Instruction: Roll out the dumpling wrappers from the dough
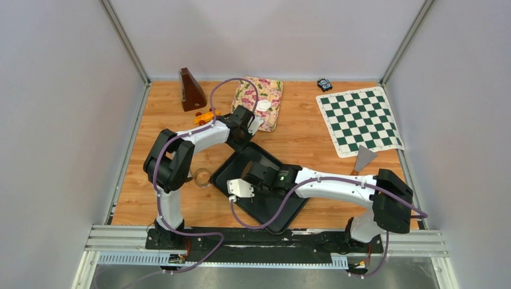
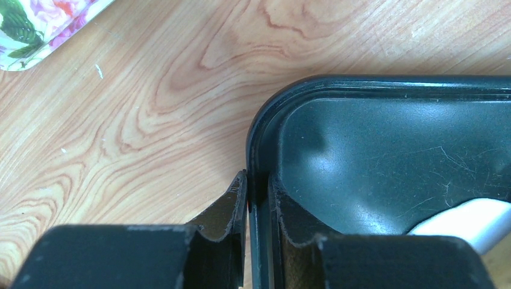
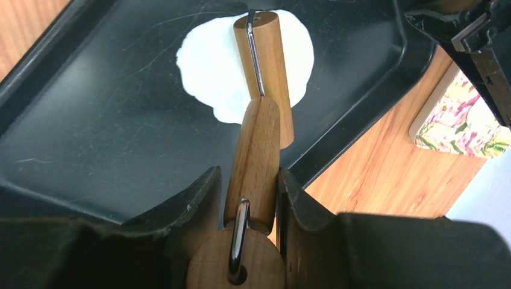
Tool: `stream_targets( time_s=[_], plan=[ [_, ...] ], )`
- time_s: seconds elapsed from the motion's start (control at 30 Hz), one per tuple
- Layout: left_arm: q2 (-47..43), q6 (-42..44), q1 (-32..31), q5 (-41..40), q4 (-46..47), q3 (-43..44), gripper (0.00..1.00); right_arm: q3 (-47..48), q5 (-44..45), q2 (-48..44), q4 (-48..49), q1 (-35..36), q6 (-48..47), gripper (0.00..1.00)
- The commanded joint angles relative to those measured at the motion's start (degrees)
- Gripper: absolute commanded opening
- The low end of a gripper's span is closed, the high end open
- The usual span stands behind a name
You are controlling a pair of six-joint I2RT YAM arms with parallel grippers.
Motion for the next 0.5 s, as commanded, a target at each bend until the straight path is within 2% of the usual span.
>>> stream_targets(
  time_s=[0.0,0.3,0.47],
  plan=[
    [-2.4,1.5,1.0,-5.2,3.0,1.6,0.00,-5.6,-23.8,1.8,-18.6,4.1,2.1,0.00],
    [-2.2,1.4,1.2,-5.7,3.1,1.9,0.00,-8.4,-21.8,0.7,-20.3,6.0,0.1,0.00],
    [-2.1,1.4,1.2,-5.0,3.0,1.9,0.00,-5.9,-17.3,-4.2,-19.4,5.1,-1.5,0.00]
  ],
)
